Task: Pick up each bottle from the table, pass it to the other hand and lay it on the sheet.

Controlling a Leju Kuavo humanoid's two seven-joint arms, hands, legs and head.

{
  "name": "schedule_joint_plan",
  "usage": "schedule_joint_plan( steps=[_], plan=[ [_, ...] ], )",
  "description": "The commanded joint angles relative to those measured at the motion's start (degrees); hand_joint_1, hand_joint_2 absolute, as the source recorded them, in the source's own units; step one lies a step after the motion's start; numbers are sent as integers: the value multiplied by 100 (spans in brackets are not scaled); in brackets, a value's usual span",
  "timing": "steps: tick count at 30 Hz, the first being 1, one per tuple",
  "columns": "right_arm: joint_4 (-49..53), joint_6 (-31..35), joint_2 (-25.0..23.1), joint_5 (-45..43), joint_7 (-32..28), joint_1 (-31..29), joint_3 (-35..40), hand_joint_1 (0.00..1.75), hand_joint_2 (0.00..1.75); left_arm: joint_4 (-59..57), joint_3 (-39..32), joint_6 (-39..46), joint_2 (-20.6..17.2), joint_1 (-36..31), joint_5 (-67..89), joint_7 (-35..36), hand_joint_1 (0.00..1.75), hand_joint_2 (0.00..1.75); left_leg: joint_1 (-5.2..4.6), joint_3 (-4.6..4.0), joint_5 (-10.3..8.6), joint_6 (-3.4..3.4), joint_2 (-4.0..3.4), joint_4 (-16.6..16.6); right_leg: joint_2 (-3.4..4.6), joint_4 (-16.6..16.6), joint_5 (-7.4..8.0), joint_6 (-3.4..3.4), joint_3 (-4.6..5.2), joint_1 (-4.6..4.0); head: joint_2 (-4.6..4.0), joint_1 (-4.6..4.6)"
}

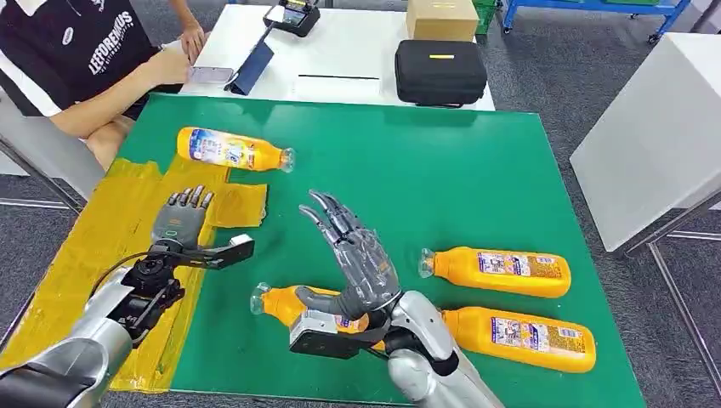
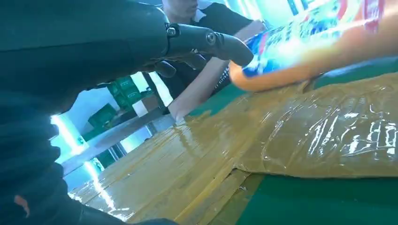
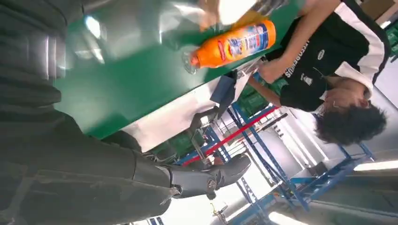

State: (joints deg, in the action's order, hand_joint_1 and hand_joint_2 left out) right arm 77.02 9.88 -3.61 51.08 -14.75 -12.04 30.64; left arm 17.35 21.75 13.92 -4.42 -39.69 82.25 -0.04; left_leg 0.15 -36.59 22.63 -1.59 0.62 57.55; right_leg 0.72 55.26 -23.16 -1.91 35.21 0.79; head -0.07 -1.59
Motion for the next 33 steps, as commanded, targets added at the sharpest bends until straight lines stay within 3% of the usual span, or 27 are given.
schedule_joint_plan(
  steps=[1,5,10,15,25,33],
  plan=[
    [-816,-409,336,617,399,-277,530,0,175,-65,-982,1143,245,-162,-484,-426,0,175,3,27,10,5,-2,-4,-5,-7,-8,6,-29,-5,0,2],
    [-1218,-765,489,823,321,-512,975,0,175,459,-2016,1911,615,-271,-1399,-1525,0,175,3,33,15,7,8,3,-19,-1,-17,7,-38,-5,0,2],
    [-1195,-929,742,1170,565,-436,1141,0,175,1081,-2334,1697,1044,-340,-2168,-2428,0,175,4,11,5,4,21,5,-28,-2,-10,3,-21,-6,0,0],
    [-709,-1191,997,1287,736,-26,1043,0,175,1275,-2251,1461,1297,-375,-2511,-2703,0,175,-2,25,13,4,33,4,-33,-1,-18,4,-36,-1,0,2],
    [-497,-1246,1081,1339,755,317,866,0,175,1308,-2136,1413,1382,-366,-2694,-2799,0,175,-1,22,11,7,19,3,-21,-1,-12,6,-26,-3,0,0],
    [-967,-1412,1114,1730,830,420,680,0,175,1372,-2027,1603,1196,-136,-2889,-2650,0,175,-4,43,20,7,2,-2,-7,-5,-16,6,-43,1,0,0]
  ],
)
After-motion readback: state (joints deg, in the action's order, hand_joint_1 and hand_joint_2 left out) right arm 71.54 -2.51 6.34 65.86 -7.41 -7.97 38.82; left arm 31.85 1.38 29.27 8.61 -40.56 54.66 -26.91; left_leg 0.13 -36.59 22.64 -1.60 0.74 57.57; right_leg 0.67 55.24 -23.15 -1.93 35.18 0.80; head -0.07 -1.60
